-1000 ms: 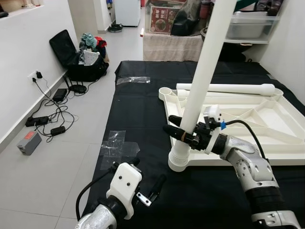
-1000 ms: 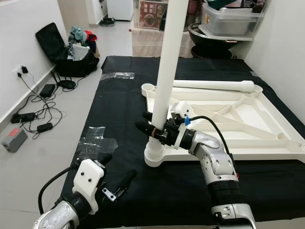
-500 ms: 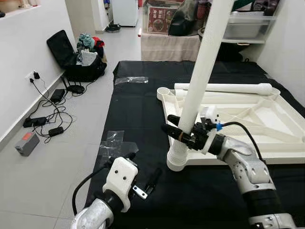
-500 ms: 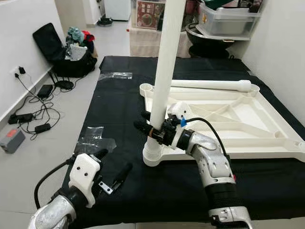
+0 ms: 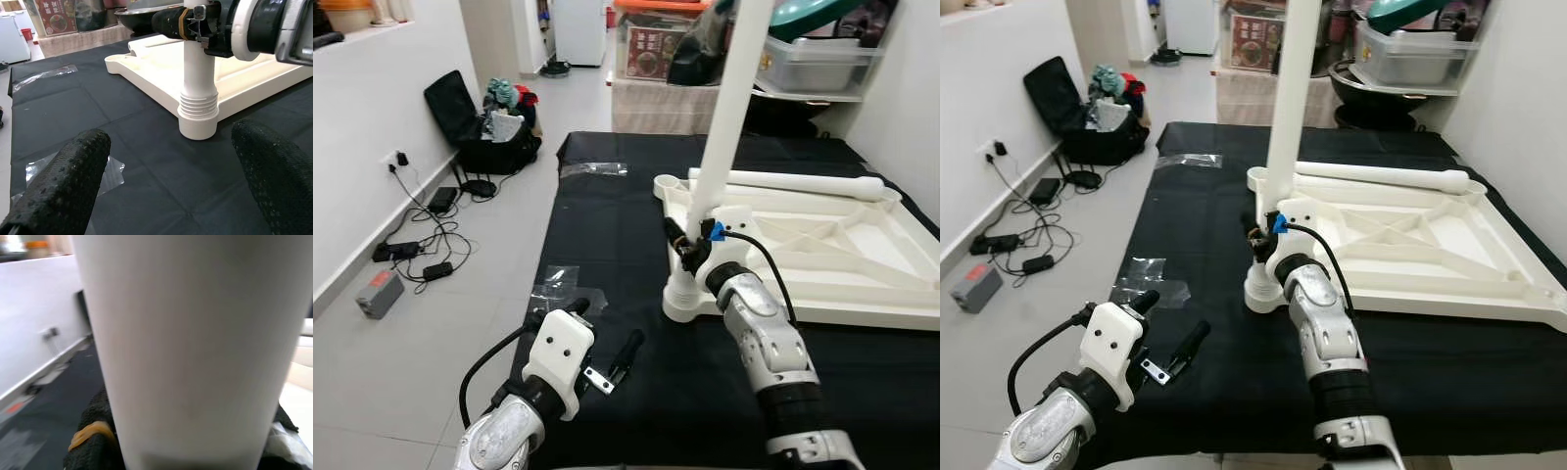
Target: Building children table
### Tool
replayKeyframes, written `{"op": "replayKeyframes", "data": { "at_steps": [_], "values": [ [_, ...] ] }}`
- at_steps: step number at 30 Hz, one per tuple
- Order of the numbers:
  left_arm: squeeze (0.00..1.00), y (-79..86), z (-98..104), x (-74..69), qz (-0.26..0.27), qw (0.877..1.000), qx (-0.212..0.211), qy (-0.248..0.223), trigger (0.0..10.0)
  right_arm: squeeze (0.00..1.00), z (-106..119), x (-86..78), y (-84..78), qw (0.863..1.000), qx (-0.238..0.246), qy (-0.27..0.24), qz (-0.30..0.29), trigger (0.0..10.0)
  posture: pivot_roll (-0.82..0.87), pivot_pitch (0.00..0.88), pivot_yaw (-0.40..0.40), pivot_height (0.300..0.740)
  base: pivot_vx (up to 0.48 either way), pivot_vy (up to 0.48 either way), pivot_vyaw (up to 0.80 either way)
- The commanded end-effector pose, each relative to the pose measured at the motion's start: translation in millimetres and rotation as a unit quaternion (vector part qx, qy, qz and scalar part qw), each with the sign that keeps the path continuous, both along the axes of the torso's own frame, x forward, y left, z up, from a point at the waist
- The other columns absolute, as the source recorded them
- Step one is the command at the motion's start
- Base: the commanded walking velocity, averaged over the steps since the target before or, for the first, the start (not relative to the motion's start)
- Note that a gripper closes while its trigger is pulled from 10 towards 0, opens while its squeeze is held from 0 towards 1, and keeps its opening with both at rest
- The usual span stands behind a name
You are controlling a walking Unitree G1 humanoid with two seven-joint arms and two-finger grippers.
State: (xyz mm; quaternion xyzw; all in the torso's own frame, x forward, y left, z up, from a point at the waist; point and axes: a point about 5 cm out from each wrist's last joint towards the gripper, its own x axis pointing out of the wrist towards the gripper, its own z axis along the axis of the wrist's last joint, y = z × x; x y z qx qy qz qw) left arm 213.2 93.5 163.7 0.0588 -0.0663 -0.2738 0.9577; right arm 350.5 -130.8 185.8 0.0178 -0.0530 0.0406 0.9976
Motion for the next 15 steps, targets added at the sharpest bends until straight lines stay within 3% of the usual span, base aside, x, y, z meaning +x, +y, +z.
{"op": "replayKeyframes", "data": {
  "at_steps": [1,2,4,7,10,11,12,15],
  "values": [
    [0.0,-1.2,-0.7,-0.6,-0.001,1.0,0.001,0.003,10.0,0.0,-15.9,-2.3,-14.4,0.998,-0.017,0.037,-0.055,0.0,0.09,0.098,-0.052,0.74,0.0,0.0,0.0],
    [0.0,-1.6,-0.5,-1.2,-0.001,1.0,0.001,0.003,10.0,0.0,-13.2,-6.7,-6.7,0.992,-0.011,0.032,-0.121,0.0,0.09,0.1,-0.052,0.74,0.0,0.0,0.0],
    [0.0,-1.6,-0.5,-1.2,-0.001,1.0,0.001,0.003,10.0,0.0,-13.2,-6.7,-6.7,0.992,-0.011,0.032,-0.121,0.0,0.09,0.1,-0.052,0.74,0.0,0.0,0.0],
    [0.0,-1.7,0.0,-1.9,-0.002,1.0,0.002,0.003,10.0,0.0,-9.1,-10.4,2.2,0.98,0.015,0.028,-0.197,0.0,0.1,0.103,-0.056,0.74,0.0,0.0,0.0],
    [0.0,-1.6,-0.1,-1.9,-0.001,1.0,0.001,0.004,10.0,0.0,-6.4,-10.3,8.3,0.978,0.031,0.021,-0.207,0.0,0.1,0.103,-0.055,0.74,0.0,0.0,0.0],
    [0.0,-2.3,0.5,-2.0,-0.002,1.0,0.0,0.003,10.0,0.0,-3.2,-12.2,27.5,0.96,0.049,0.029,-0.274,0.0,0.1,0.104,-0.057,0.74,0.0,0.0,0.0],
    [0.0,-2.5,0.6,-2.0,-0.002,1.0,0.001,0.003,10.0,0.0,-2.9,-13.1,34.0,0.954,0.057,0.038,-0.293,0.0,0.1,0.104,-0.057,0.74,0.0,0.0,0.0],
    [0.0,-1.9,0.5,-2.4,-0.002,1.0,0.004,0.002,10.0,0.0,-0.9,-15.2,44.2,0.946,0.062,0.045,-0.315,0.0,0.11,0.101,-0.056,0.74,0.0,0.0,0.0]
  ]
}}
